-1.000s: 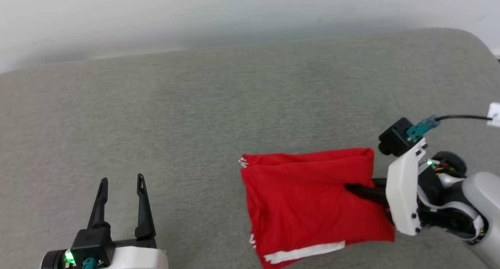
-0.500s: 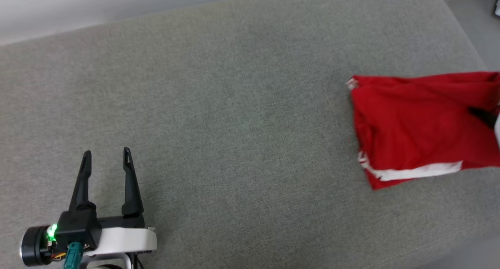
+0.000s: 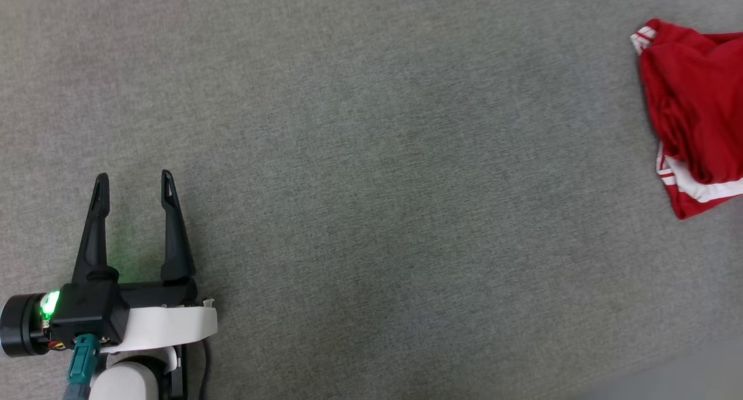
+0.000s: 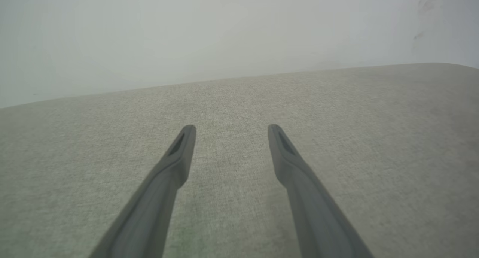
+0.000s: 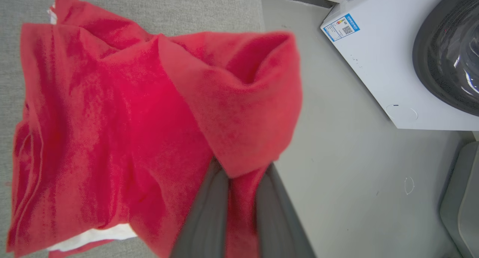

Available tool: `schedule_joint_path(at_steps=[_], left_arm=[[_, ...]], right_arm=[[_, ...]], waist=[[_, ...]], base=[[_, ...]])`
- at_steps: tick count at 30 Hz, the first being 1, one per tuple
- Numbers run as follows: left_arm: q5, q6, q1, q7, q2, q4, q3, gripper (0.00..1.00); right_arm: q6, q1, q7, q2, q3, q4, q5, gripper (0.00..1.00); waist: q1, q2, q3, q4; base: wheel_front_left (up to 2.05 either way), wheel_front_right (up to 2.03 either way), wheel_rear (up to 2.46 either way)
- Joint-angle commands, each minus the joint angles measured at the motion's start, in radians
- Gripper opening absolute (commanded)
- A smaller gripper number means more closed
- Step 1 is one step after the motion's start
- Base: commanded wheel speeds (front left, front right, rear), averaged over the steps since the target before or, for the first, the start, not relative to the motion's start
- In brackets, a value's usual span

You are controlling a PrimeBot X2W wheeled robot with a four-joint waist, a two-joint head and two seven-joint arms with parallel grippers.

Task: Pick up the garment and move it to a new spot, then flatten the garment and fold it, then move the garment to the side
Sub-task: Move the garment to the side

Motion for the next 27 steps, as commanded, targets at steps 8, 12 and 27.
schedule_joint_path(at_steps=[8,12,27], left_arm=[[0.001,0.004,-0.022,-0.002,0.001,0.015,-0.006,1.00],[-0.005,0.011,0.003,-0.002,-0.006,0.027,-0.009,1.00],[-0.028,0.050,0.150,-0.002,-0.034,0.041,-0.024,1.00]], right_arm=[[-0.001,-0.040,-0.116,0.074,-0.040,0.152,-0.098,1.00],[-0.001,-0.045,-0.223,0.084,-0.065,0.199,-0.171,1.00],[-0.001,0.067,-0.691,0.247,-0.358,0.072,-0.515,1.00]], waist=[[-0.0002,0.0000,-0.006,0.018],[-0.0002,0.0000,-0.058,0.027],[-0.0002,0.0000,-0.307,0.107]], base=[[0.00,0.00,0.00],[0.00,0.00,0.00],[0.00,0.00,0.00]])
